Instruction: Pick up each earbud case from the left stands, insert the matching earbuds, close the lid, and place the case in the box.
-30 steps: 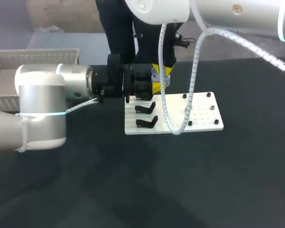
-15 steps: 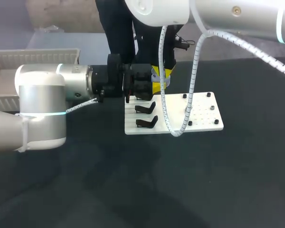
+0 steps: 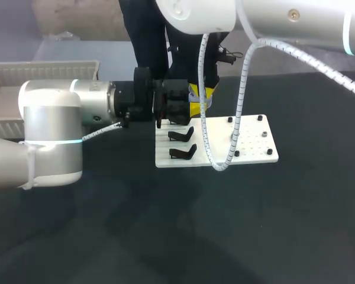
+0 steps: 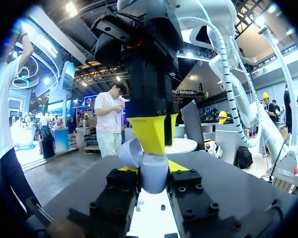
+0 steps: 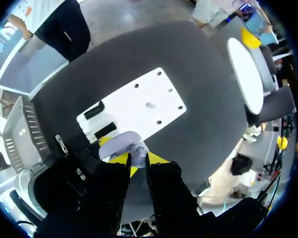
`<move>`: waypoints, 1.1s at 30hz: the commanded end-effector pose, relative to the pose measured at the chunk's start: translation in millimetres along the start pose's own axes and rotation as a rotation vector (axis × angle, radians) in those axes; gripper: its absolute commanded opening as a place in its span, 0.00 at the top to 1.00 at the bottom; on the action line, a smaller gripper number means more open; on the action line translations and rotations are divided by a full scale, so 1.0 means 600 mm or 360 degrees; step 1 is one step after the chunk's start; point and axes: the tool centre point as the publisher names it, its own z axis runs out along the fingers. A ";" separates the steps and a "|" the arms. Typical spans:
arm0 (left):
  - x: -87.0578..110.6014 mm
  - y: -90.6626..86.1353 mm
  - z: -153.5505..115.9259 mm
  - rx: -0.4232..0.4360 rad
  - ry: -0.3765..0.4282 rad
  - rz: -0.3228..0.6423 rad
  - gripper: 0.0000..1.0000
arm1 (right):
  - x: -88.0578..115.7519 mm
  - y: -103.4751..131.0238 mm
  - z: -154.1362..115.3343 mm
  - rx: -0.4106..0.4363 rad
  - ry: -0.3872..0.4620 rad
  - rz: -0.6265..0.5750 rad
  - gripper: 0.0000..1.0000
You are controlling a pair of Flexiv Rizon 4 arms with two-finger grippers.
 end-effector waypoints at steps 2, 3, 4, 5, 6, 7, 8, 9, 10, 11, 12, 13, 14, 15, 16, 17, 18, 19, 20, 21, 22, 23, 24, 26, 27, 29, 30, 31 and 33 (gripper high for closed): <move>0.001 0.000 0.000 -0.0007 -0.0007 0.0006 1.00 | -0.002 0.000 0.001 -0.0005 0.0009 -0.0004 1.00; 0.001 0.000 0.000 -0.0007 -0.0007 0.0006 1.00 | -0.002 0.001 0.001 -0.0006 0.0011 -0.0005 1.00; 0.001 0.000 0.000 -0.0007 -0.0007 0.0006 1.00 | -0.002 0.001 0.001 -0.0007 0.0012 -0.0006 1.00; 0.001 0.000 0.000 -0.0007 -0.0007 0.0006 1.00 | -0.002 0.001 0.001 -0.0009 0.0013 -0.0008 0.92; 0.001 0.000 0.000 -0.0007 -0.0007 0.0006 1.00 | -0.002 0.001 0.001 -0.0010 0.0013 -0.0010 0.79; 0.001 0.000 0.000 -0.0007 -0.0007 0.0006 1.00 | -0.002 0.001 0.000 -0.0011 0.0013 -0.0012 0.76; 0.001 0.000 0.000 -0.0007 -0.0007 0.0006 1.00 | -0.003 0.001 0.000 -0.0011 0.0013 -0.0012 0.75; 0.001 0.000 0.000 -0.0007 -0.0007 0.0006 1.00 | -0.003 0.001 -0.001 -0.0013 0.0011 -0.0011 0.74; 0.001 0.000 0.000 -0.0007 -0.0007 0.0006 1.00 | -0.003 0.001 -0.002 -0.0013 0.0010 -0.0012 0.73; 0.001 0.000 0.000 -0.0007 -0.0007 0.0006 1.00 | -0.003 0.001 -0.003 -0.0016 0.0009 -0.0012 0.73; 0.001 0.000 0.000 -0.0007 -0.0007 0.0006 1.00 | -0.002 0.001 -0.004 -0.0017 0.0007 -0.0012 0.72; 0.001 0.000 0.000 -0.0007 -0.0007 0.0006 1.00 | -0.002 0.000 -0.004 -0.0025 0.0008 -0.0016 0.71; 0.001 0.000 0.000 -0.0007 -0.0007 0.0006 1.00 | 0.000 0.000 -0.006 -0.0030 0.0007 -0.0019 0.71; 0.001 0.000 0.000 -0.0007 -0.0007 0.0006 1.00 | 0.002 -0.001 -0.008 -0.0032 0.0000 -0.0025 0.71; 0.001 0.000 0.000 -0.0007 -0.0007 0.0006 1.00 | 0.004 -0.002 -0.010 -0.0051 -0.0004 -0.0044 0.71; 0.001 0.000 0.000 -0.0007 -0.0007 0.0006 1.00 | 0.006 -0.004 -0.013 -0.0065 -0.0014 -0.0049 0.72; 0.001 0.000 0.000 -0.0007 -0.0007 0.0006 1.00 | 0.008 -0.006 -0.015 -0.0082 -0.0029 -0.0063 0.71; 0.001 0.000 0.000 -0.0007 -0.0007 0.0006 1.00 | 0.011 -0.009 -0.017 -0.0122 -0.0047 -0.0094 0.71; 0.001 0.000 0.000 -0.0007 -0.0007 0.0006 1.00 | 0.014 -0.012 -0.020 -0.0151 -0.0070 -0.0126 0.71; 0.001 0.000 0.000 -0.0007 -0.0007 0.0006 1.00 | 0.017 -0.015 -0.022 -0.0181 -0.0105 -0.0165 0.70; 0.001 0.000 0.000 -0.0007 -0.0007 0.0006 1.00 | 0.020 -0.019 -0.025 -0.0200 -0.0142 -0.0197 0.69; 0.001 0.000 0.000 -0.0007 -0.0007 0.0006 1.00 | 0.022 -0.023 -0.027 -0.0217 -0.0188 -0.0217 0.66; 0.001 0.000 0.000 -0.0007 -0.0007 0.0006 1.00 | 0.024 -0.028 -0.029 -0.0254 -0.0217 -0.0253 0.65; 0.001 0.000 0.000 -0.0007 -0.0007 0.0006 1.00 | 0.027 -0.038 -0.031 -0.0297 -0.0261 -0.0278 0.62; 0.001 0.000 0.000 -0.0007 -0.0007 0.0006 1.00 | 0.028 -0.043 -0.032 -0.0337 -0.0281 -0.0309 0.62; 0.001 0.000 0.000 -0.0007 -0.0007 0.0006 1.00 | 0.029 -0.054 -0.034 -0.0383 -0.0336 -0.0327 0.57; 0.001 0.000 0.000 -0.0007 -0.0007 0.0006 1.00 | 0.030 -0.060 -0.035 -0.0422 -0.0354 -0.0341 0.56; 0.001 0.000 0.000 -0.0007 -0.0007 0.0006 1.00 | 0.029 -0.066 -0.035 -0.0446 -0.0365 -0.0336 0.56; 0.001 0.000 0.000 -0.0007 -0.0007 0.0006 1.00 | 0.029 -0.075 -0.035 -0.0465 -0.0401 -0.0348 0.56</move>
